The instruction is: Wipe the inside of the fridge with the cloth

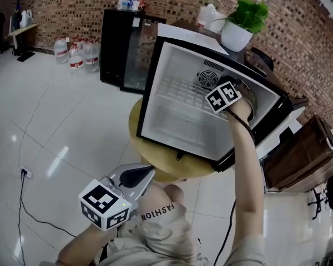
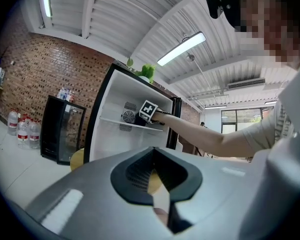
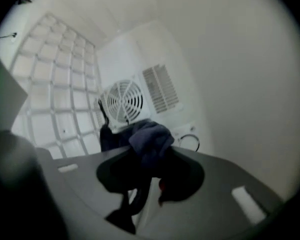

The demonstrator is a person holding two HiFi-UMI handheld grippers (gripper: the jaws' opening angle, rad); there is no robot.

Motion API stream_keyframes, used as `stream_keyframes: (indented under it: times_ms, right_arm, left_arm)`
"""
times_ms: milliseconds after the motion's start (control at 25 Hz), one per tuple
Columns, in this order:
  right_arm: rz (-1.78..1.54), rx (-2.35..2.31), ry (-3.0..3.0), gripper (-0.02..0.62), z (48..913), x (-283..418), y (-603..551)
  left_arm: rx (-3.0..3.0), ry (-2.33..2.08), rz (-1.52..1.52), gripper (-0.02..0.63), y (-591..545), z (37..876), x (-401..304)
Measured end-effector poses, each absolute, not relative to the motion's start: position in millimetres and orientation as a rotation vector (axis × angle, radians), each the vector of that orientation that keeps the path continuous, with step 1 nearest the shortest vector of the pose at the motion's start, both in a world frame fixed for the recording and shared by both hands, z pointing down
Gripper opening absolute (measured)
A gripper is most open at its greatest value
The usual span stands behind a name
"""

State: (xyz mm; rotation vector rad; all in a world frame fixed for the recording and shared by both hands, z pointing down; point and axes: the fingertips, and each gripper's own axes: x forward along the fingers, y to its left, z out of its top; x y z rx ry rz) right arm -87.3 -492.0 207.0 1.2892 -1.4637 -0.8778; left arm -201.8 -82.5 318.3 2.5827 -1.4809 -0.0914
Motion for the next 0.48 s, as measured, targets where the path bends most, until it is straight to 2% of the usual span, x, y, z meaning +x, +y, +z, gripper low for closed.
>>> stream_keyframes:
  times_ms: [240,480]
  right_arm:
    - [-1.087,1.263,-2.087,0.115,152.4,-216.0,-430.2]
    - [-1.199,1.338,-2.191,0.115,129.6,-295.0,-443.0]
  left_arm:
    - [2.560,-1.477,-0.087,0.000,-88.7,326.8,-200.9]
    - [2.567,-1.470,-0.086,0.000,-86.5,328.7,-200.1]
